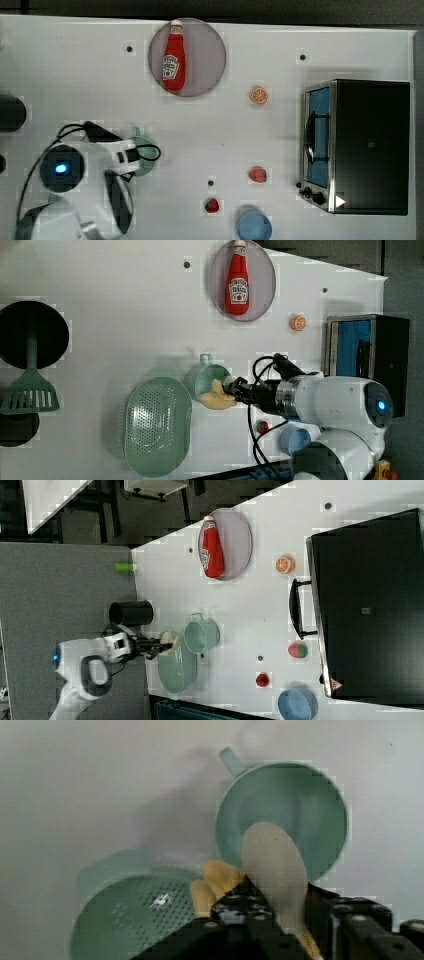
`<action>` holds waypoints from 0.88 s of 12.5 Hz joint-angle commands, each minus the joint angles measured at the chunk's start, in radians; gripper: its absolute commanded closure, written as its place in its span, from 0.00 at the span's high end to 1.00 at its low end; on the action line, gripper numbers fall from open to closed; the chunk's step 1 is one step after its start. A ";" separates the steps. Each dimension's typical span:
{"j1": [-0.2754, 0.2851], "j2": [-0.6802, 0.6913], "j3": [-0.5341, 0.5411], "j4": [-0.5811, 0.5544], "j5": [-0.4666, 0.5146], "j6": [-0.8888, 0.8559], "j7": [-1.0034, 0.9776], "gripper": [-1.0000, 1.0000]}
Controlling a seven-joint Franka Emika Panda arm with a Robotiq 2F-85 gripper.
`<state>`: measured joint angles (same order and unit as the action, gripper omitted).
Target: Pick Banana and place it in mug.
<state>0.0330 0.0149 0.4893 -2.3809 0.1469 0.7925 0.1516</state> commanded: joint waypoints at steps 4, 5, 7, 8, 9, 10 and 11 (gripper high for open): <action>-0.007 0.020 -0.020 0.003 -0.020 0.019 0.050 0.86; -0.007 0.006 -0.022 0.006 -0.019 0.018 0.050 0.97; -0.007 -0.035 -0.030 0.020 -0.017 0.017 0.050 1.00; -0.007 -0.057 -0.030 0.030 -0.017 0.014 0.050 1.00; -0.008 -0.083 -0.035 0.043 -0.016 0.014 0.050 1.00; -0.009 -0.114 -0.049 0.058 -0.016 -0.002 0.050 1.00; -0.013 -0.144 -0.072 0.073 -0.016 -0.053 0.050 1.00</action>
<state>0.0110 -0.1098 0.4485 -2.3301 0.1100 0.7490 0.1716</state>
